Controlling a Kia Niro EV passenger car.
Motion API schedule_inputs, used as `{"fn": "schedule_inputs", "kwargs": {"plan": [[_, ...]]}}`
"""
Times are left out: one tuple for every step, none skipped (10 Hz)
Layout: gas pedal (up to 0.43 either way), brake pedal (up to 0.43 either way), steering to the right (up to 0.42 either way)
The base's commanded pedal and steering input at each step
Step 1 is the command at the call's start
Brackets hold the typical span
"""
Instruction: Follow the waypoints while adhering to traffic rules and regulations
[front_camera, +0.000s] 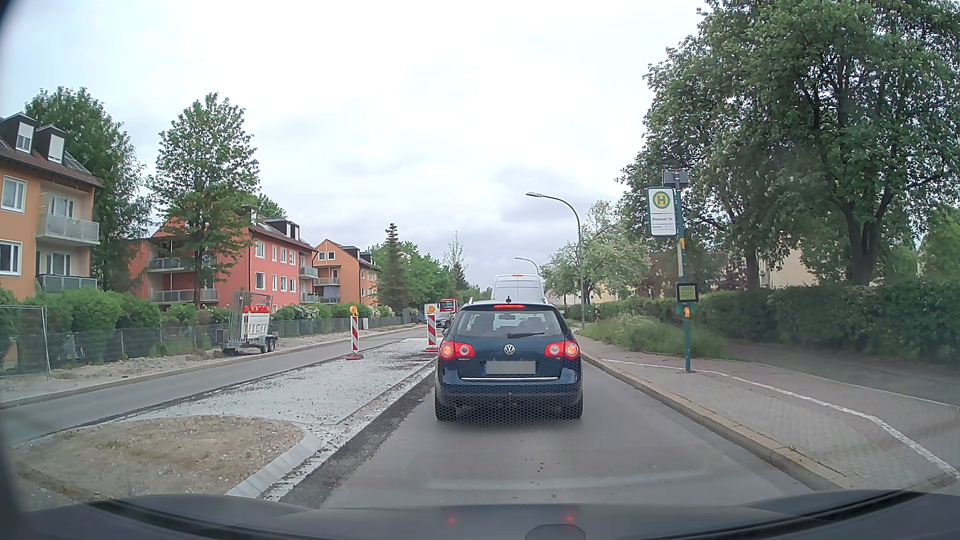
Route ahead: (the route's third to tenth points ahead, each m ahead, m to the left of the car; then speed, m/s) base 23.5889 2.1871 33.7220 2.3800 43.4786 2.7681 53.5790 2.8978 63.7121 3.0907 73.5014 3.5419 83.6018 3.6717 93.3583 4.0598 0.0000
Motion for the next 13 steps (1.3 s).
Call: {"fn": "schedule_inputs", "kwargs": {"plan": [[0.000,0.262,-0.015],[0.000,0.262,-0.015],[0.000,0.262,-0.015],[0.000,0.262,-0.015],[0.000,0.262,-0.015],[0.000,0.262,-0.015],[0.000,0.268,-0.015],[0.000,0.262,-0.015],[0.000,0.262,-0.015],[0.000,0.262,-0.015],[0.000,0.262,-0.015],[0.000,0.262,-0.015],[0.000,0.262,-0.015]]}}
